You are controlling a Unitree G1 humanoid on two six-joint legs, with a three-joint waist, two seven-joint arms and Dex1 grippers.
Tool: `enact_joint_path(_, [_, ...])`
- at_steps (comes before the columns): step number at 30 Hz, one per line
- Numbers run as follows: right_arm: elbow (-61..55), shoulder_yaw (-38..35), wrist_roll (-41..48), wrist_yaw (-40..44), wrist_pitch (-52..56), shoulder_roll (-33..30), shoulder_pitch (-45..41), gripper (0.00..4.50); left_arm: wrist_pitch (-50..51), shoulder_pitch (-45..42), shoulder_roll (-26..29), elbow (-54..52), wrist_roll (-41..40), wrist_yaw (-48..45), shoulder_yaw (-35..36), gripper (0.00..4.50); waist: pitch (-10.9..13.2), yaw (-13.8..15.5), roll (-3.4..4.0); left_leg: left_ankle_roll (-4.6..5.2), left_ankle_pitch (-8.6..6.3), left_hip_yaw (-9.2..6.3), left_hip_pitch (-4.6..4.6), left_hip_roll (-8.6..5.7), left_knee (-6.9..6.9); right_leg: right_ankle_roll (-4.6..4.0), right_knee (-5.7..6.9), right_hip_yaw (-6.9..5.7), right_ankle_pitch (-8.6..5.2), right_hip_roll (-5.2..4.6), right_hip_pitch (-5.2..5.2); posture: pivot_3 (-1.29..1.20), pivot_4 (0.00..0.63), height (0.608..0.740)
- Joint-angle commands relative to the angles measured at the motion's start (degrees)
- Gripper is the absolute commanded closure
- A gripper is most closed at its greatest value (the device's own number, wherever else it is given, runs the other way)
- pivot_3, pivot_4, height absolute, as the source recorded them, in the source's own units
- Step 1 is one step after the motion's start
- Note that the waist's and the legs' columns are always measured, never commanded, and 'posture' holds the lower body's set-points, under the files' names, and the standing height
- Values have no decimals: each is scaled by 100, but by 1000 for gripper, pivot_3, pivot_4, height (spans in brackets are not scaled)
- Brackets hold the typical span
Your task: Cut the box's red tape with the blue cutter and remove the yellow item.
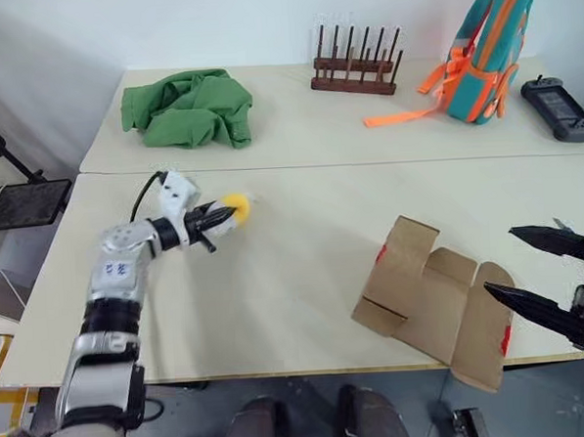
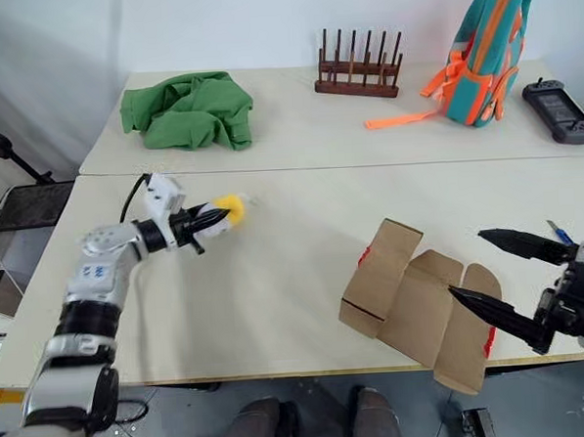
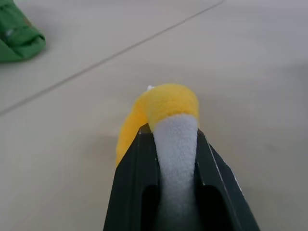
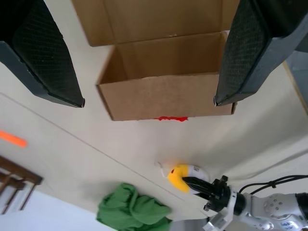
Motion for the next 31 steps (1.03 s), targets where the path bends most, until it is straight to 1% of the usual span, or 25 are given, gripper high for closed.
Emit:
enact_joint_path(1, [145, 167, -98, 177, -240, -103, -173, 0, 344, 251, 206, -740, -140, 109, 166, 4282, 0, 30, 0, 0, 0, -5, 0, -1, 1, 0, -1, 4, 0, -3, 4, 0, 150, 740])
enact_joint_path(3, [298, 269, -147, 311, -332, -144, -304, 0, 610, 543, 444, -1361, -405, 44, 453, 3554, 0, 12, 0, -2, -1, -15, -1, -4, 1, 0, -1, 20, 0, -8, 6, 0, 150, 740])
enact_joint_path(5, [426, 332, -178, 407, -395, -169, -391, 0, 770, 825, 669, -1830, -632, -183, 568, 2965, 0, -8, 0, -10, -5, -16, -1, 0, -2, 0, -4, 30, 0, -15, 3, 0, 150, 740])
enact_joint_path(7, [577, 434, -239, 566, -497, -192, -492, 0, 933, 1157, 981, -2161, -750, -335, 728, 2283, 0, -29, 1, -17, -9, -17, 0, 7, -4, -5, -5, 29, -3, -12, 0, 0, 150, 740])
enact_joint_path(8, [655, 563, -267, 629, -530, -221, -602, 0, 1039, 1373, 1187, -2310, -879, -452, 916, 1967, -1, -26, 2, -22, -11, -16, 1, 12, -5, -10, -4, 29, -5, -8, 0, 0, 150, 740])
enact_joint_path(11, [841, 865, -342, 766, -587, -290, -867, 0, 872, 1757, 1518, -2458, -867, -403, 1291, 1055, 2, -50, 6, -24, -11, -11, 4, 17, -6, -17, -1, 21, -10, -1, 0, 0, 150, 740])
enact_joint_path(13, [939, 963, -392, 831, -636, -306, -977, 0, 920, 1838, 1575, -2479, -903, -284, 1430, 482, 3, -21, 8, -26, -10, -11, 6, 17, -5, -18, 0, 19, -10, -2, 1, 0, 150, 740])
enact_joint_path(14, [1019, 1071, -459, 886, -681, -319, -1058, 0, 827, 1976, 1601, -2517, -1036, -358, 1656, 185, 3, -2, 8, -26, -10, -12, 6, 16, -5, -18, 0, 20, -10, -3, 3, 0, 150, 740])
enact_joint_path(15, [1077, 1150, -513, 930, -712, -325, -1120, 0, 749, 2078, 1618, -2545, -1131, -414, 1821, 14, 3, 5, 8, -27, -10, -16, 6, 14, -4, -18, 1, 20, -10, -6, 3, 0, 150, 740])
enact_joint_path(17, [1215, 1289, -615, 976, -805, -320, -1275, 0, 721, 2403, 1588, -2734, -1464, -549, 2267, 14, 3, -9, 8, -48, -22, -16, 5, 13, -4, -18, 0, 25, -10, -14, 2, 0, 150, 740])
enact_joint_path(19, [1312, 1314, -674, 1014, -875, -311, -1347, 0, 629, 2777, 1623, -2828, -1463, -573, 2478, 14, 3, -19, 8, -50, -25, -18, 4, 16, -6, -18, -2, 27, -10, -16, 0, 0, 150, 740])
enact_joint_path(21, [1385, 1237, -749, 1119, -978, -326, -1286, 0, 983, 3234, 1692, -2908, -1704, -650, 2795, 14, 4, -22, 11, -49, -24, -18, 5, 16, -10, -22, -3, 24, -12, -14, -1, 0, 150, 740])
enact_joint_path(24, [1432, 1106, -803, 1252, -1074, -348, -1144, 0, 965, 3599, 1721, -2899, -1983, -843, 3175, 14, 6, -7, 12, -45, -22, -19, 4, 23, -13, -30, -4, 17, -17, -7, -2, 0, 150, 740])
enact_joint_path(27, [1449, 1002, -890, 1373, -1184, -360, -949, 0, 865, 3768, 1774, -2844, -1963, -868, 3314, 14, 6, 13, 13, -51, -25, -22, 4, 21, -11, -30, -3, 13, -17, -10, 1, 0, 150, 740])
enact_joint_path(31, [1537, 875, -999, 1422, -1368, -298, -721, 0, 581, 3843, 1664, -2909, -1780, -588, 3357, 14, 5, 5, 13, -68, -35, -20, 7, 19, -11, -29, -3, 19, -16, -16, 4, 0, 150, 740])
